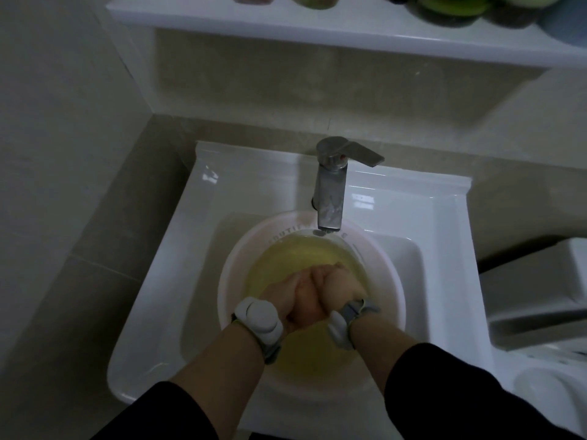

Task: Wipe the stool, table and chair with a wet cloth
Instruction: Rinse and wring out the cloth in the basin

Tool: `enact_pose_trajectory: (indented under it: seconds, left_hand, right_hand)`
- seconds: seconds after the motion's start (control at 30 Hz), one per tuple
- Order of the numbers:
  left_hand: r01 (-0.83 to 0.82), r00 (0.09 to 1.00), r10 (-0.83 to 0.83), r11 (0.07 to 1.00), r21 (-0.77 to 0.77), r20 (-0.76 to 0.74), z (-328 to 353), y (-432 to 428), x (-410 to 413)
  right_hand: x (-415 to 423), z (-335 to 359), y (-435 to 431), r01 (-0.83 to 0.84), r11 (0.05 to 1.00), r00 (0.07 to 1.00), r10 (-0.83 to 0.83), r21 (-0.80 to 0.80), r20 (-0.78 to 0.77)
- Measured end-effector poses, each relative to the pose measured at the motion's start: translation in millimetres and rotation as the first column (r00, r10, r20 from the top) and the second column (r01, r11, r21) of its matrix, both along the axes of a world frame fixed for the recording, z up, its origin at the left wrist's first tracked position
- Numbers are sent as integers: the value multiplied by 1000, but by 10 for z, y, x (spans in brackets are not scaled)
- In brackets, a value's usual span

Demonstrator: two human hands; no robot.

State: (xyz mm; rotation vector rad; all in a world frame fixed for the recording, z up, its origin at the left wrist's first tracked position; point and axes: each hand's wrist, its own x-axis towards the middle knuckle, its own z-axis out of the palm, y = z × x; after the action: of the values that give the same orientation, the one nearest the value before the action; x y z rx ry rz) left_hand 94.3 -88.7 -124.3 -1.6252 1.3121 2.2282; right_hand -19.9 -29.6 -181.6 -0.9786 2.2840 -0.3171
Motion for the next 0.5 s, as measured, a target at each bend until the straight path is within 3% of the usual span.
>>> enact_pose_trajectory:
  seconds: [0.1, 0.2, 0.27, 0.4, 0.5]
  left_hand:
    - [-71, 989, 73, 997, -19, 131, -208, -75, 91]
    - [-37, 972, 57, 995, -94, 228, -374, -87, 76]
    - [-103, 984, 101, 995, 10, 146, -360, -26, 65]
    - [-236, 972, 232, 942, 240, 44, -366, 30, 52]
    - [-255, 960, 281, 877, 407, -6, -303, -12, 64]
  right_hand:
    - [-5, -230, 186, 98, 970, 990, -73, 221, -118]
    - [189, -305, 229, 120, 943, 993, -108, 311, -56]
    - [327, -277, 156, 42, 951, 997, -60, 308, 49]
    - [522, 10, 44, 138, 990, 956, -136, 9, 260]
    - [611, 276, 95, 424, 880, 851, -306, -214, 426]
